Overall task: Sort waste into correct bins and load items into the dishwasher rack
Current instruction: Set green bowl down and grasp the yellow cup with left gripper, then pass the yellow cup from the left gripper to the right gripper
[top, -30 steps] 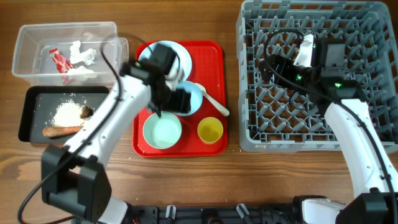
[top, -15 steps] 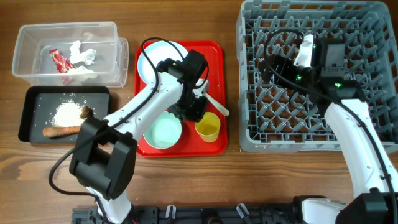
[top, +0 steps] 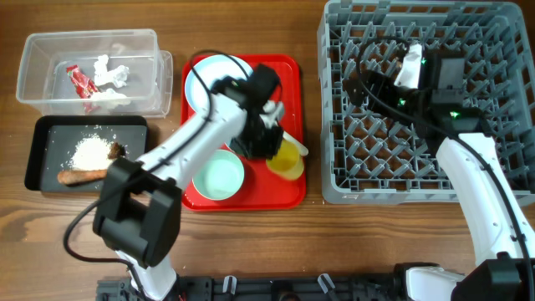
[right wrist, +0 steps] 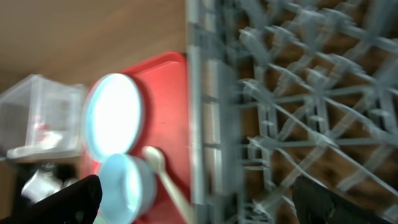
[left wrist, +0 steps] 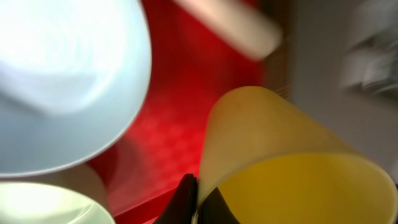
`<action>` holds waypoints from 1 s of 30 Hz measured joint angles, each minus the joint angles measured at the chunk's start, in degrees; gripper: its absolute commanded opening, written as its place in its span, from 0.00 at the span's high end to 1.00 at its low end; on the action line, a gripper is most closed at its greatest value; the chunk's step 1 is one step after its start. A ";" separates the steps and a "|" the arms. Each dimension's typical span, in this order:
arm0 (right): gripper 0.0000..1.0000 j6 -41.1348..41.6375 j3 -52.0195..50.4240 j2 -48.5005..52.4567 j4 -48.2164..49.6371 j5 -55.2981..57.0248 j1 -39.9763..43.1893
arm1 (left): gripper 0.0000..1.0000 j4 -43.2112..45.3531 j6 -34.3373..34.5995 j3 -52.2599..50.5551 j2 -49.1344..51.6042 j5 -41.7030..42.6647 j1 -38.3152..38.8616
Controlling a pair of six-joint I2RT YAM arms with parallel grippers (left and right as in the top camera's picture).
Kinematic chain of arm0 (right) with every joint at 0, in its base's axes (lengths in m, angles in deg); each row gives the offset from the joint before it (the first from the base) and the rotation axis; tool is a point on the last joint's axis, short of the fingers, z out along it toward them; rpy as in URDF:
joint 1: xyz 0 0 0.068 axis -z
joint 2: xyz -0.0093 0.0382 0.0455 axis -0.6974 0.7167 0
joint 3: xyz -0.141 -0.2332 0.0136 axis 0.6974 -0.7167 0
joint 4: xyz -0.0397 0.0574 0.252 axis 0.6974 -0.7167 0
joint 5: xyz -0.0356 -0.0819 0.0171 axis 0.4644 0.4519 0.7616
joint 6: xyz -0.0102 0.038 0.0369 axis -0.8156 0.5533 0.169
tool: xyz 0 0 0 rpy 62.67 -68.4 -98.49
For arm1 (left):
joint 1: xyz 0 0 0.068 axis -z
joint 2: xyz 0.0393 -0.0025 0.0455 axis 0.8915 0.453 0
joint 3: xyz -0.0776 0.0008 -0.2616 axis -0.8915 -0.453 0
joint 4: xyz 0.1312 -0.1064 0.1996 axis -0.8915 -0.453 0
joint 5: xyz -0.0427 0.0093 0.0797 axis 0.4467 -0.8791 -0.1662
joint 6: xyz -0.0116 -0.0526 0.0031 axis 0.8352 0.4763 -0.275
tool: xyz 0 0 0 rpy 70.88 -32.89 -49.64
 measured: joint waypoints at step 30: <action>0.25 7.67 -0.22 10.93 58.66 -47.36 -13.66 | 0.96 -7.48 -3.32 6.08 -2.21 62.55 -25.57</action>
